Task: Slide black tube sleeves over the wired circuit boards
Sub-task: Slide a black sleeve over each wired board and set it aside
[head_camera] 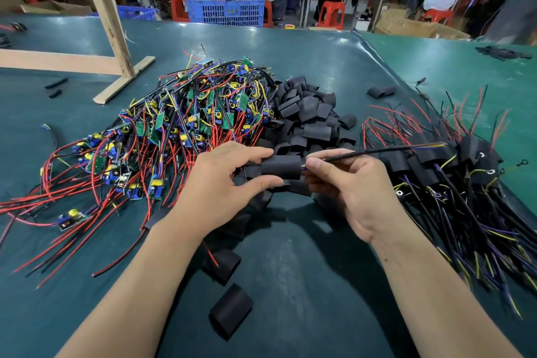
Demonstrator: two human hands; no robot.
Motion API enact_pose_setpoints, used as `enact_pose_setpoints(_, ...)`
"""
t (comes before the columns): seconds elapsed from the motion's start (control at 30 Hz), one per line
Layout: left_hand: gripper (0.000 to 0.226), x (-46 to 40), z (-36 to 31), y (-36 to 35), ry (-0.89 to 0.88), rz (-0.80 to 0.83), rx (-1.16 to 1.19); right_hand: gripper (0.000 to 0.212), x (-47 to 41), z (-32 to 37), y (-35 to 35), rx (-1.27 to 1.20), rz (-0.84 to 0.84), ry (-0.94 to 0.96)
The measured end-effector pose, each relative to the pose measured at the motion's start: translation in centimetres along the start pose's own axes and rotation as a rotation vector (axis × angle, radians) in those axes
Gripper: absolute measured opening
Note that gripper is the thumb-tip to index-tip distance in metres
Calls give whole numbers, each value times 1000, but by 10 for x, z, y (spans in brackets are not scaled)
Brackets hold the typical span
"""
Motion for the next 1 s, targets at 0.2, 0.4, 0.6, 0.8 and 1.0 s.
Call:
enact_pose_setpoints(0.2, 44, 0, -5, -3, -47, -41, 1, 8, 0, -2, -1, -38, -36, -57)
enact_pose_setpoints(0.4, 43, 1, -7, -2, -56, -51, 8, 7, 2, -2, -1, -105, -37, -88)
enact_pose_setpoints(0.6, 44, 1, -9, 0, -61, -57, 3, 8, 2, -4, -5, -198, -25, -153)
enact_pose_setpoints(0.8, 44, 1, -11, 1, -80, -69, -10, 8, 2, -6, -4, -199, -9, -156)
enact_pose_setpoints(1.0, 43, 1, -10, 0, -95, -72, -27, 4, 1, -5, -2, -108, -11, -159)
Point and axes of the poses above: each hand's wrist, its own x-axis away from the middle knuckle, its own y-axis out of the back of the hand, z = x × y, the point moved 3 cm from there along -x, towards the middle knuckle, and after that the axes turned 12 degrees about y, right-handed, at the moved point
